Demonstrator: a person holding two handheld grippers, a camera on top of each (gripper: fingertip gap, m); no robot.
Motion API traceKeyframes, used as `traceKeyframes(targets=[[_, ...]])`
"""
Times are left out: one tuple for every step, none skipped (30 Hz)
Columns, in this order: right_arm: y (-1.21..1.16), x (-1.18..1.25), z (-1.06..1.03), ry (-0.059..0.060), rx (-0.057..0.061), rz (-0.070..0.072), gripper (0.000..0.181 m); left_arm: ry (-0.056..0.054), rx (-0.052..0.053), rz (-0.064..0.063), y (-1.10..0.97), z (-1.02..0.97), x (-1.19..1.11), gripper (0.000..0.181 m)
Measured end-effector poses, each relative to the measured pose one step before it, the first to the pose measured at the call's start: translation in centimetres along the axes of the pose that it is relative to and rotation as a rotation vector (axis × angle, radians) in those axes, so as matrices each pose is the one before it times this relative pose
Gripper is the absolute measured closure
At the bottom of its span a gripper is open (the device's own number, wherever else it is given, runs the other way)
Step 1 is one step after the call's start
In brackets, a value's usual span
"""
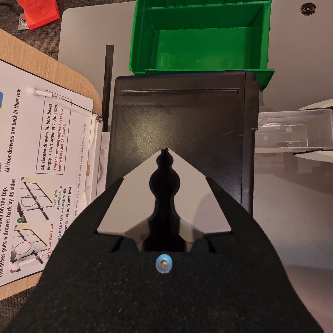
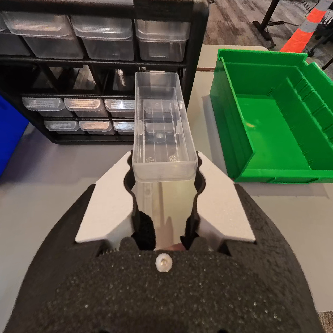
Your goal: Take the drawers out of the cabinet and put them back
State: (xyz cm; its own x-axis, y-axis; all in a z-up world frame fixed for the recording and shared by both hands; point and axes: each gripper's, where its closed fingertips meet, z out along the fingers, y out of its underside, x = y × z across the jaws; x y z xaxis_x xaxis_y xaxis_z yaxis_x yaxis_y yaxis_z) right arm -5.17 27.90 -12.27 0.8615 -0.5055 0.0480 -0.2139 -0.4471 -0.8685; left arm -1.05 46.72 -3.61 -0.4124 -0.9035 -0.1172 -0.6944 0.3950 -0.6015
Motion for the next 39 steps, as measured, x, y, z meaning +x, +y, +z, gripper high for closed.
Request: traceKeyframes(targets=[[0.034, 0.085, 0.022, 0.0001, -0.0041, 0.0016, 0.116, 0.0012, 0.0021, -0.0023, -0.006, 0.002, 0.001, 0.181], [-0.053, 0.218, 0.002, 0.0072, 0.0012, 0.0006, 0.116, 0.0009, 0.002, -0.0019, 0.002, -0.005, -0.002, 0.181], [-0.048, 0.152, 0.02, 0.0029, -0.0003, 0.0005, 0.116, 0.0005, 0.0018, -0.0013, 0.003, -0.009, 0.011, 0.181], [-0.114, 0.054, -0.017, -0.0025, 0.0015, 0.0044, 0.116, 0.0003, 0.001, -0.0008, 0.001, -0.003, -0.004, 0.181], [-0.123, -0.039, -0.005, -0.0057, 0.0015, 0.0066, 0.116, 0.0, 0.0003, 0.0002, 0.002, 0.01, -0.001, 0.181], [-0.117, -0.073, 0.01, -0.0011, 0.0017, -0.0001, 0.116, -0.0003, -0.0002, 0.0011, -0.001, 0.0, -0.003, 0.181], [-0.168, 0.035, -0.002, 0.0085, 0.0045, -0.0126, 0.116, -0.0003, -0.0007, 0.001, -0.001, 0.003, -0.006, 0.181], [-0.188, 0.052, 0.01, 0.0095, 0.0054, -0.0138, 0.116, 0.0005, -0.001, -0.0001, -0.002, -0.007, 0.011, 0.181], [-0.152, -0.017, 0.047, 0.002, 0.0038, -0.0052, 0.116, 0.0001, -0.0012, -0.0003, 0.002, 0.004, -0.004, 0.181], [-0.121, -0.034, 0.081, -0.0028, 0.0022, 0.0044, 0.116, 0.0, -0.0012, 0.0008, 0.006, -0.001, -0.002, 0.181], [-0.072, -0.005, 0.099, -0.0026, -0.0011, 0.0059, 0.116, -0.0003, -0.0016, 0.0002, 0.0, 0.004, 0.004, 0.181], [-0.123, -0.002, 0.111, -0.0027, 0.002, 0.0041, 0.116, -0.0006, -0.0014, 0.0005, -0.008, -0.002, -0.004, 0.181], [-0.105, -0.01, 0.112, -0.0012, 0.0021, 0.0004, 0.116, -0.0006, -0.0007, 0.0008, 0.002, -0.002, 0.004, 0.181], [-0.113, -0.037, 0.141, -0.0007, 0.0022, -0.0022, 0.116, -0.0001, -0.0001, -0.0003, -0.005, 0.005, -0.004, 0.181], [-0.11, -0.043, 0.156, 0.0003, 0.0022, -0.002, 0.116, 0.0006, 0.0007, -0.0014, -0.003, 0.002, 0.0, 0.181], [-0.112, -0.039, 0.184, 0.0003, 0.0021, -0.0017, 0.116, 0.001, 0.0013, -0.0023, 0.001, -0.002, 0.007, 0.181], [-0.141, -0.033, 0.209, 0.0029, 0.0023, -0.0033, 0.116, 0.0009, 0.0014, -0.0018, -0.005, 0.003, -0.01, 0.181], [-0.145, -0.025, 0.238, 0.0043, 0.003, -0.0084, 0.116, 0.0006, 0.0015, -0.0011, -0.002, -0.001, -0.007, 0.181], [-0.114, -0.03, 0.265, 0.0034, 0.0021, -0.005, 0.115, 0.0009, 0.0013, -0.0016, 0.0, -0.002, 0.001, 0.181], [-0.1, -0.031, 0.302, 0.0031, 0.0012, -0.0024, 0.115, 0.0007, 0.0012, -0.0015, 0.008, 0.005, -0.002, 0.181], [-0.067, -0.026, 0.33, 0.0025, 0.0012, -0.0023, 0.115, 0.001, 0.0008, -0.0014, -0.004, 0.002, 0.006, 0.181], [-0.041, -0.048, 0.344, 0.0019, 0.0001, -0.0002, 0.115, 0.0003, 0.0007, -0.0009, -0.009, 0.007, -0.011, 0.181], [-0.05, -0.056, 0.372, 0.0026, 0.0037, -0.0021, 0.115, 0.001, 0.0003, -0.0002, 0.003, -0.001, -0.002, 0.181], [-0.124, -0.068, 0.367, 0.003, 0.009, 0.0006, 0.115, 0.0016, -0.0001, -0.0017, -0.003, -0.007, 0.01, 0.181], [-0.118, -0.092, 0.399, 0.0032, 0.0091, 0.0016, 0.115, 0.0008, -0.0005, -0.0014, 0.0, 0.005, -0.005, 0.181], [-0.137, -0.043, 0.433, 0.0061, 0.0072, -0.0035, 0.115, -0.0003, -0.001, 0.0003, 0.0, 0.002, 0.007, 0.181], [-0.155, -0.023, 0.463, 0.0069, 0.0076, -0.0061, 0.115, -0.0009, -0.0017, 0.0, 0.006, -0.001, 0.01, 0.181], [-0.176, -0.051, 0.459, 0.0035, 0.0082, -0.0037, 0.115, -0.0014, -0.0018, -0.0002, 0.003, 0.003, -0.008, 0.181], [-0.178, -0.062, 0.41, 0.0004, 0.0094, 0.0001, 0.115, -0.0006, -0.0015, -0.0005, -0.006, -0.003, 0.004, 0.181], [-0.133, -0.061, 0.35, -0.001, 0.0095, 0.0019, 0.115, -0.0002, -0.001, -0.0002, -0.004, 0.007, -0.001, 0.181], [-0.088, -0.018, 0.272, -0.0013, 0.0082, 0.0001, 0.115, 0.001, -0.0007, -0.0013, -0.001, 0.005, 0.006, 0.181], [-0.087, -0.005, 0.148, -0.0042, 0.0099, 0.0033, 0.115, 0.0017, 0.0, -0.0012, 0.003, -0.009, -0.009, 0.181], [-0.094, -0.031, 0.04, -0.0069, 0.011, 0.0068, 0.115, 0.0026, 0.0003, -0.0018, 0.001, 0.005, -0.005, 0.181], [-0.052, -0.043, -0.146, -0.0079, 0.0077, 0.0005, 0.114, 0.0034, 0.0008, -0.0025, -0.008, -0.002, 0.001, 0.181], [-0.175, -0.009, -0.333, -0.0052, 0.0181, -0.002, 0.112, 0.0037, 0.0014, -0.0033, -0.001, 0.005, -0.016, 0.181], [-0.189, -0.192, -0.489, -0.016, 0.0225, -0.0015, 0.11, 0.0038, 0.0021, -0.0039, -0.003, 0.004, -0.005, 0.181], [-0.136, -0.166, -0.65, -0.0145, 0.0217, 0.0017, 0.109, 0.0041, 0.0023, -0.0041, -0.01, -0.005, -0.01, 0.181], [-0.113, -0.266, -0.765, -0.0214, 0.0216, 0.0064, 0.108, 0.0041, 0.0021, -0.0037, 0.003, -0.003, 0.0, 0.181], [-0.109, -0.343, -0.906, -0.028, 0.0266, 0.0056, 0.107, 0.0025, 0.0019, -0.0013, 0.005, 0.005, 0.003, 0.181]])
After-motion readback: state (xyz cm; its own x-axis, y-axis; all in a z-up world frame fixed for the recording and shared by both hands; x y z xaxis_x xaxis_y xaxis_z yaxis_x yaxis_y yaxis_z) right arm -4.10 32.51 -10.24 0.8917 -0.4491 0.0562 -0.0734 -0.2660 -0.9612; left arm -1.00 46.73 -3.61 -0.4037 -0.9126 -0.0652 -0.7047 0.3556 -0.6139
